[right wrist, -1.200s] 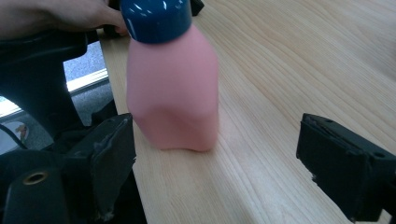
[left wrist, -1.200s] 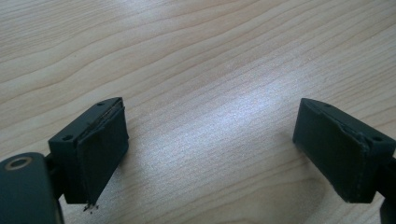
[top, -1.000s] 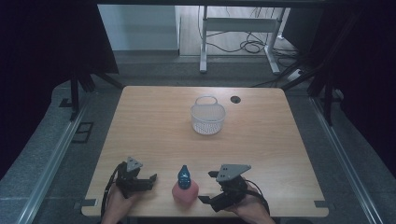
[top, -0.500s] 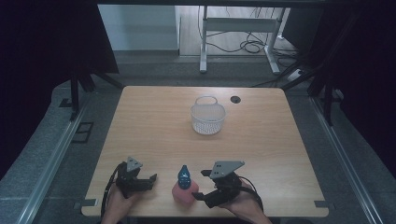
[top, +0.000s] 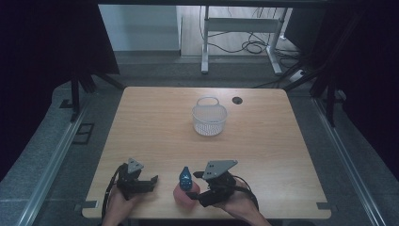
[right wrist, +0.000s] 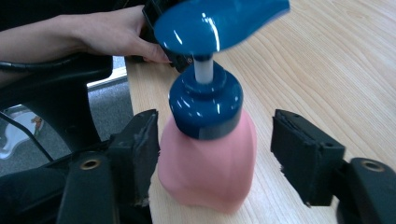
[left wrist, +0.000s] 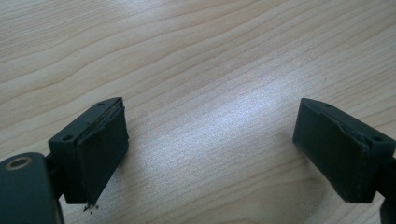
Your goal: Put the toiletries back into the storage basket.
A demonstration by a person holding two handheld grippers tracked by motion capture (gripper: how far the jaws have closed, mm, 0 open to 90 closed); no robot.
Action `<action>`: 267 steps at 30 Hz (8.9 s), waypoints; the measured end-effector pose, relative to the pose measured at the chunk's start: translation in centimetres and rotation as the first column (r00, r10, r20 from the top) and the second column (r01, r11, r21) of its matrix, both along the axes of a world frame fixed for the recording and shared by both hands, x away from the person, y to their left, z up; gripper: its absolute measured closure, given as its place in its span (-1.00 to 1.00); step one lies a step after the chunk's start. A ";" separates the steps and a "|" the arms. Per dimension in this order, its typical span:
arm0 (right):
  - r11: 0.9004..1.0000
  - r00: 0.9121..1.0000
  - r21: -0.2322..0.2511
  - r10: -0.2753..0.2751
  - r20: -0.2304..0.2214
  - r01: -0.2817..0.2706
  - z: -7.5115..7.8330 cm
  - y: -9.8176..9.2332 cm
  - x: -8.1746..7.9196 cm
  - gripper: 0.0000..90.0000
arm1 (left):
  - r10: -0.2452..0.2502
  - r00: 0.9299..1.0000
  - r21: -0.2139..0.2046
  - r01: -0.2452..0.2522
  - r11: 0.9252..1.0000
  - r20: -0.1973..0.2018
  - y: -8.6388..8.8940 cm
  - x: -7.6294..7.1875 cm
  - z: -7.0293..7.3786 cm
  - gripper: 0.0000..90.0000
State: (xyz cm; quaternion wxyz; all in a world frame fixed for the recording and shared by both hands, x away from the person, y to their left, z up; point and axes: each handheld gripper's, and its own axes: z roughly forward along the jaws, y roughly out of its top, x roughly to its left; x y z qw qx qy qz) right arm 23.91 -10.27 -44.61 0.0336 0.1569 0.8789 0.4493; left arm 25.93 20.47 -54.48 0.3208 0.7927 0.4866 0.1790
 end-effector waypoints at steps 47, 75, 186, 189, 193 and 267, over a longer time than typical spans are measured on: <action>1.000 1.000 -0.003 -0.008 0.019 0.008 2.2 1.1 1.3 0.18 | 0.002 1.000 -0.001 -0.002 1.000 0.000 0.0 0.0 0.0 -0.78; 0.995 0.994 0.017 -0.096 0.045 0.095 4.5 -0.8 4.3 0.18 | 0.004 1.000 -0.004 -0.004 1.000 0.000 0.0 0.0 0.0 -0.78; 0.877 0.866 0.052 -0.480 0.141 0.478 10.9 -3.9 21.3 0.18 | 0.001 1.000 -0.003 -0.001 1.000 0.005 0.0 0.0 0.0 -0.78; 0.873 0.863 0.050 -0.487 0.137 0.485 10.6 -3.8 21.7 0.18 | 0.000 1.000 -0.004 0.000 1.000 0.005 0.0 0.0 0.0 -0.78; 0.870 0.861 0.048 -0.492 0.131 0.490 10.1 -3.7 22.1 0.18 | 0.001 1.000 -0.005 -0.001 1.000 0.003 0.0 0.0 0.0 -0.78; 0.865 0.865 -0.028 -0.502 -0.003 0.502 0.8 -2.5 25.2 0.08 | 0.001 1.000 -0.004 -0.001 1.000 0.002 0.0 0.0 0.0 -0.78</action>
